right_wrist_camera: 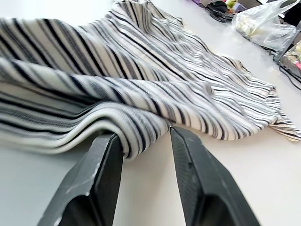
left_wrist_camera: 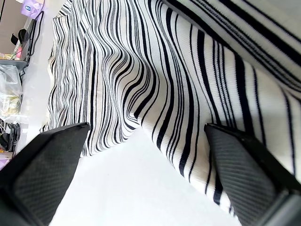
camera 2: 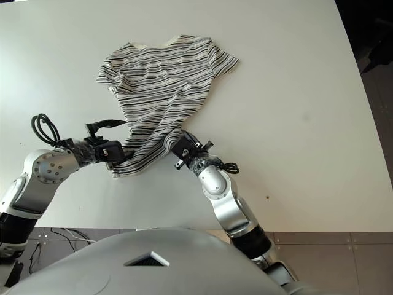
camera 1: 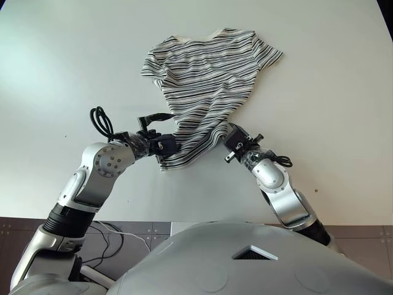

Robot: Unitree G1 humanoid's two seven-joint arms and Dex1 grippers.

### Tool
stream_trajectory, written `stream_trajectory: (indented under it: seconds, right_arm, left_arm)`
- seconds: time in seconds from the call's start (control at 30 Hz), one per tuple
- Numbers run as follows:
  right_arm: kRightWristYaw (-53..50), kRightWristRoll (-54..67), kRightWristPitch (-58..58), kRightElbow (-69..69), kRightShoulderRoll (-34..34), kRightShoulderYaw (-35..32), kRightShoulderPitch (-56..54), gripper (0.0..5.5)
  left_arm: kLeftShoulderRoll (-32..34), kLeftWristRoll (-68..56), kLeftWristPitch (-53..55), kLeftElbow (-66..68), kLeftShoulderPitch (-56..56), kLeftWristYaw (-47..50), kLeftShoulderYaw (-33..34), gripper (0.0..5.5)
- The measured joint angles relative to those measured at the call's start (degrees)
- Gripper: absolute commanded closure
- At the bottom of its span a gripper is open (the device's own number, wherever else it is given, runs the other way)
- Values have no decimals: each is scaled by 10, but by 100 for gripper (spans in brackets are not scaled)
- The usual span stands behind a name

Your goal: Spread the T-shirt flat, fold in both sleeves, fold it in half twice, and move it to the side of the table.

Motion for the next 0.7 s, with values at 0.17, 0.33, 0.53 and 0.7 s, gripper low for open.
stream_trajectory:
  seconds: [0.17,0.33,0.53,0.7]
  right_arm:
    - [-55,3,18,94,74,-24,-49,378]
    - [-119,55,42,138,120,-100,-76,378]
    - [-266,80,46,8,132,-213,12,378]
    - [-265,42,50,-244,112,-209,135,378]
  left_arm:
    - [3,-17,15,-9,10,-5,6,96]
    - [51,-29,2,-37,44,-13,17,96]
    - [71,-41,-14,-37,58,-9,24,96]
    - [75,-43,-15,-48,93,8,43,96]
